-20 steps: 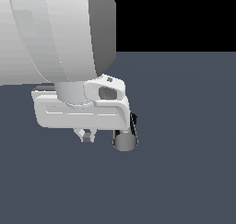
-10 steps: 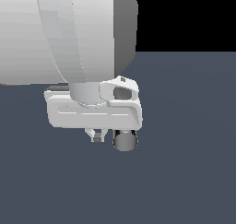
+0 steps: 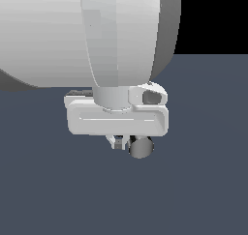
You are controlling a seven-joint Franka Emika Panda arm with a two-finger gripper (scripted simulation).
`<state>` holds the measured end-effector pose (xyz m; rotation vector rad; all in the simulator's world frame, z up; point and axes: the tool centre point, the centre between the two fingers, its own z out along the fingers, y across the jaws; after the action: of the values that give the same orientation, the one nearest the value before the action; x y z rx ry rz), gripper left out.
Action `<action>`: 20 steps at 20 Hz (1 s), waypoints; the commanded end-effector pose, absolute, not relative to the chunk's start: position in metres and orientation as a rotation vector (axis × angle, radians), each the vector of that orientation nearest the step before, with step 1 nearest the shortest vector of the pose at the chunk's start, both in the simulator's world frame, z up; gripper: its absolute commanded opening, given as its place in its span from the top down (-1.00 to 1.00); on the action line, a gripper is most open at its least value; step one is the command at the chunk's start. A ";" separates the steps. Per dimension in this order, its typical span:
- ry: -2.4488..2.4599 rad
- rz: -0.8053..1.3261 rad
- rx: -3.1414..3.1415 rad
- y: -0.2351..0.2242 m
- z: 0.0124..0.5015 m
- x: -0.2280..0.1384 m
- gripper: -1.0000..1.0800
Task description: Turn on the faucet by rotating a designated handle.
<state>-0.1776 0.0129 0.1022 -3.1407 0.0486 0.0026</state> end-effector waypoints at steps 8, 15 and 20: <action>0.091 0.000 -3.140 -0.042 0.102 -0.175 1.00; 0.091 0.000 -3.140 -0.075 0.102 -0.174 1.00; 0.091 0.000 -3.140 -0.098 0.102 -0.174 1.00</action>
<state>-0.1699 -0.0810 0.1049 -3.1415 0.0517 -0.0112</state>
